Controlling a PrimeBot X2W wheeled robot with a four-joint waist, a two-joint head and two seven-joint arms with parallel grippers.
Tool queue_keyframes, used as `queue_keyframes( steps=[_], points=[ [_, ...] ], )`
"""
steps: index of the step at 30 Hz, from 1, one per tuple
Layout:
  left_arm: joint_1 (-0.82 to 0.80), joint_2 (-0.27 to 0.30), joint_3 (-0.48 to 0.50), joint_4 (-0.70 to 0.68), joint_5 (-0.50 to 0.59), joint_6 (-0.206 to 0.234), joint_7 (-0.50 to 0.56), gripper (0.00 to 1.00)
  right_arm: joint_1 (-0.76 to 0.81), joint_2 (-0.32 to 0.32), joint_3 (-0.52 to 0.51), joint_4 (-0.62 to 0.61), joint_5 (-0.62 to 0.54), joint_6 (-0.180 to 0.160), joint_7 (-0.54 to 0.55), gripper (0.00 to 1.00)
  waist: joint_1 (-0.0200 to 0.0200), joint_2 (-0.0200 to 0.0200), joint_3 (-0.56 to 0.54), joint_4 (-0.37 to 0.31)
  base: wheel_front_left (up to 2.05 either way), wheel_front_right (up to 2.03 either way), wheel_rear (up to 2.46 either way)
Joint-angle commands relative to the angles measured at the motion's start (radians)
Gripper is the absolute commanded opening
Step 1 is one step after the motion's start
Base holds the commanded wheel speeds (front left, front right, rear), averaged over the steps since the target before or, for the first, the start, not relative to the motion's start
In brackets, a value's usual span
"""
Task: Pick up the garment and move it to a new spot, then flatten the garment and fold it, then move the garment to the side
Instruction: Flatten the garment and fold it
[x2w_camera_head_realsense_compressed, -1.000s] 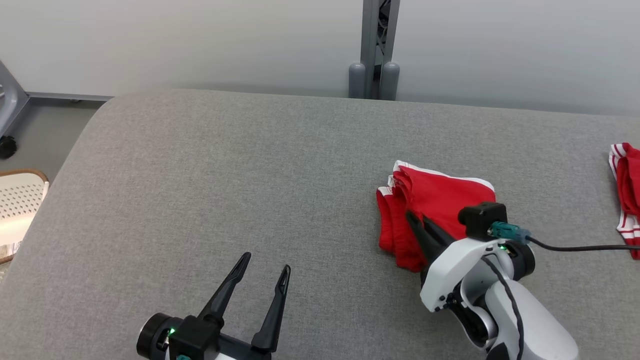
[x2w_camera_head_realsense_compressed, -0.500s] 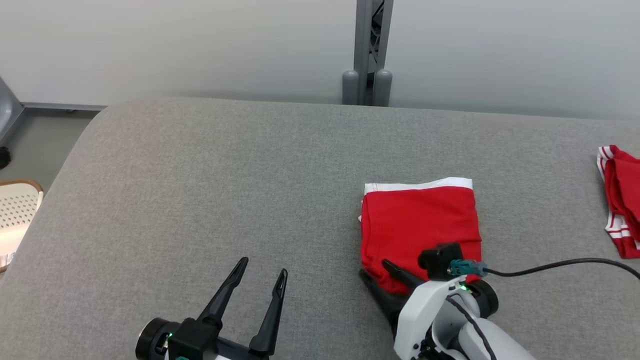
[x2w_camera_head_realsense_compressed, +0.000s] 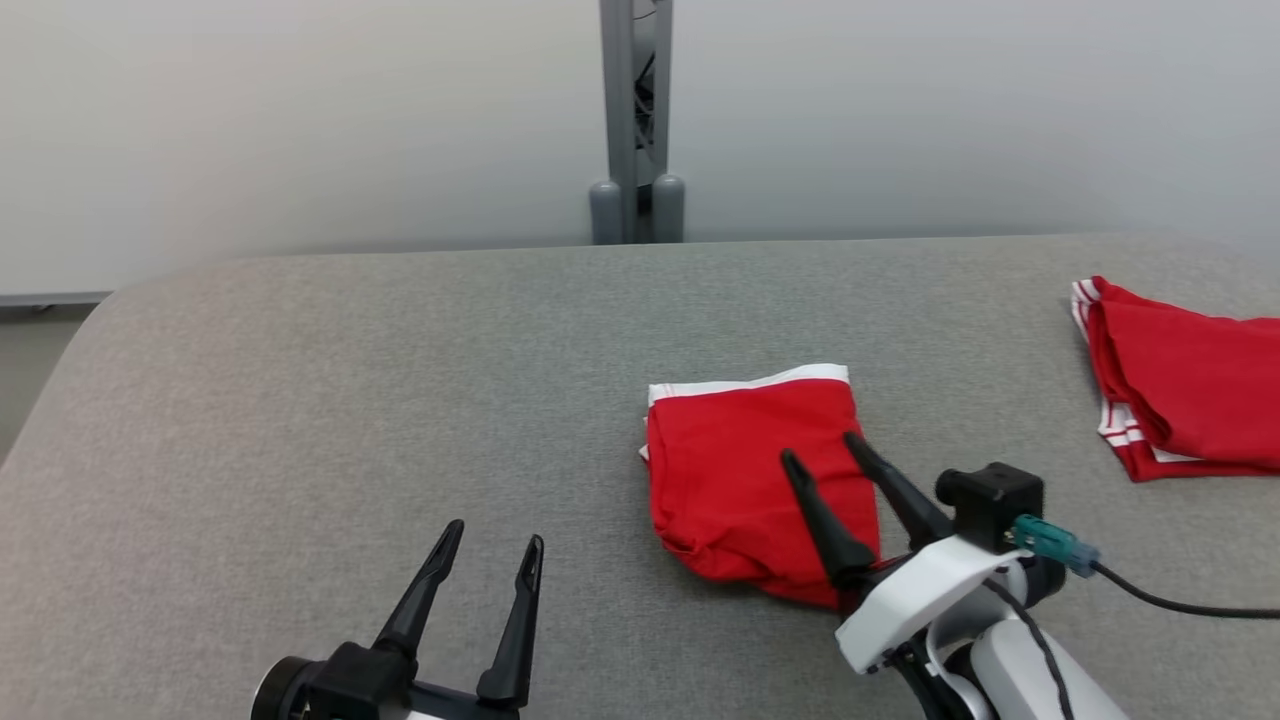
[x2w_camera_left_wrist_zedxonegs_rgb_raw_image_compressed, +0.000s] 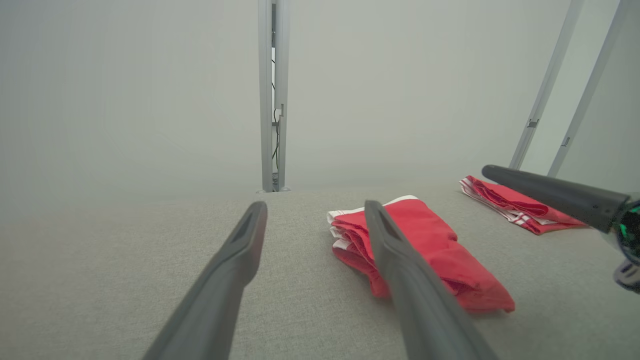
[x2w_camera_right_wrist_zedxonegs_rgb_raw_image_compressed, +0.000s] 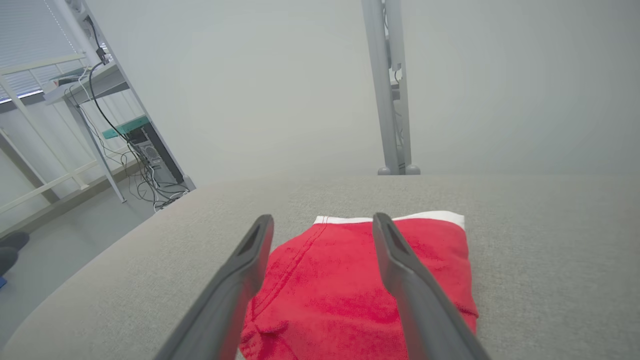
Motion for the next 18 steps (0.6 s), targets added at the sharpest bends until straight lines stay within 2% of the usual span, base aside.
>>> queue_keyframes(
  steps=[1, 9, 18],
  points=[
    [0.009, 0.004, 0.006, -0.003, -0.005, 0.009, -0.004, 1.0, 0.012, -0.006, -0.013, -0.003, -0.008, 0.0, -0.017, 1.0, 0.0, -0.0001, -0.007, -0.022, 0.0, 0.0, 0.0],
    [0.012, -0.002, 0.032, 0.003, -0.028, 0.039, -0.004, 1.0, 0.063, -0.023, -0.153, 0.0, -0.155, 0.0, -0.104, 1.0, 0.0, -0.0001, -0.027, -0.066, 0.0, 0.0, 0.0],
    [0.04, -0.012, 0.079, 0.009, -0.037, 0.047, -0.003, 1.0, 0.182, -0.016, -0.256, -0.086, -0.253, 0.0, -0.117, 1.0, 0.0, -0.0001, -0.057, -0.09, 0.0, 0.0, 0.0]
  ],
)
